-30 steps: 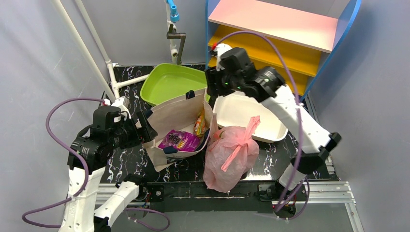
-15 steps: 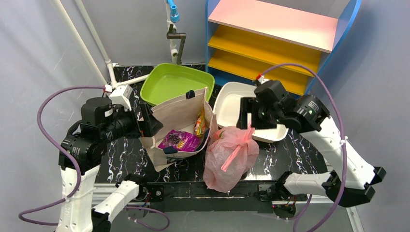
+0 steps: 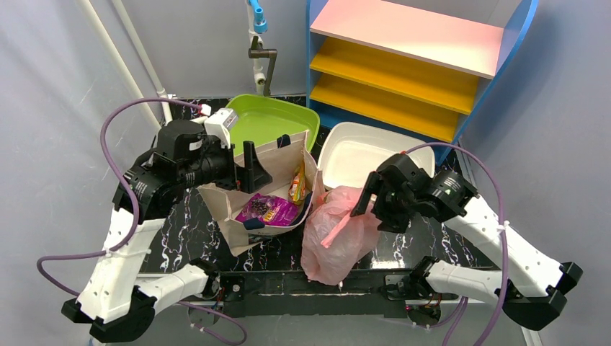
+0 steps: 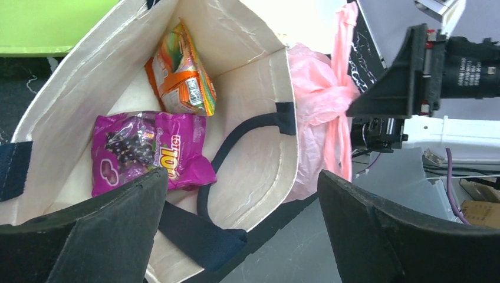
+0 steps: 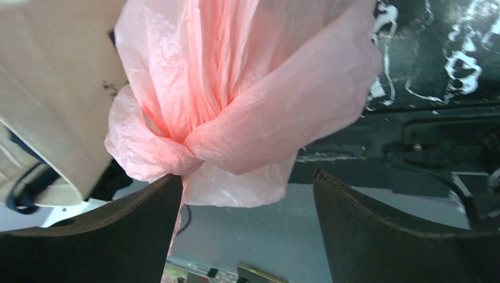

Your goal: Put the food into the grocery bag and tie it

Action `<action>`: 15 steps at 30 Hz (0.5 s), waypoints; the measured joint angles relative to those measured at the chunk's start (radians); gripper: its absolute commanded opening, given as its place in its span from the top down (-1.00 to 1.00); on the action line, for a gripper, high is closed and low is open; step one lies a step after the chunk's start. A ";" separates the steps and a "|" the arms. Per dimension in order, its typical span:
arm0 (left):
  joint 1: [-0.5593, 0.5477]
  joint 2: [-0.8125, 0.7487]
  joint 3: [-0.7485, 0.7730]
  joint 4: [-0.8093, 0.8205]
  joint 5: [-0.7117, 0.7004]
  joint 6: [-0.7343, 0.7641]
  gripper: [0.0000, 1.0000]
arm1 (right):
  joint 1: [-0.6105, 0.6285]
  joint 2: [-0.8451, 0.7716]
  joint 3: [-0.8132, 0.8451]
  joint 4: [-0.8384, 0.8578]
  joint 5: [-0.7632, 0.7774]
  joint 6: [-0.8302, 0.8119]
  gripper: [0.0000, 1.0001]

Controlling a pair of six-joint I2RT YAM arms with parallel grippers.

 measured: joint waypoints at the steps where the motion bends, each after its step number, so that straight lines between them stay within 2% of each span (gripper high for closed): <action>1: -0.008 -0.002 -0.002 0.005 -0.001 -0.002 -0.95 | 0.000 0.009 0.000 0.019 0.002 0.008 -0.78; 8: -0.023 -0.082 -0.039 0.009 -0.023 -0.011 -0.96 | 0.000 0.018 0.000 0.139 0.021 0.041 -0.80; 15: -0.023 -0.157 -0.080 -0.001 -0.040 -0.016 -0.95 | 0.000 -0.094 -0.056 0.213 0.062 0.118 -0.82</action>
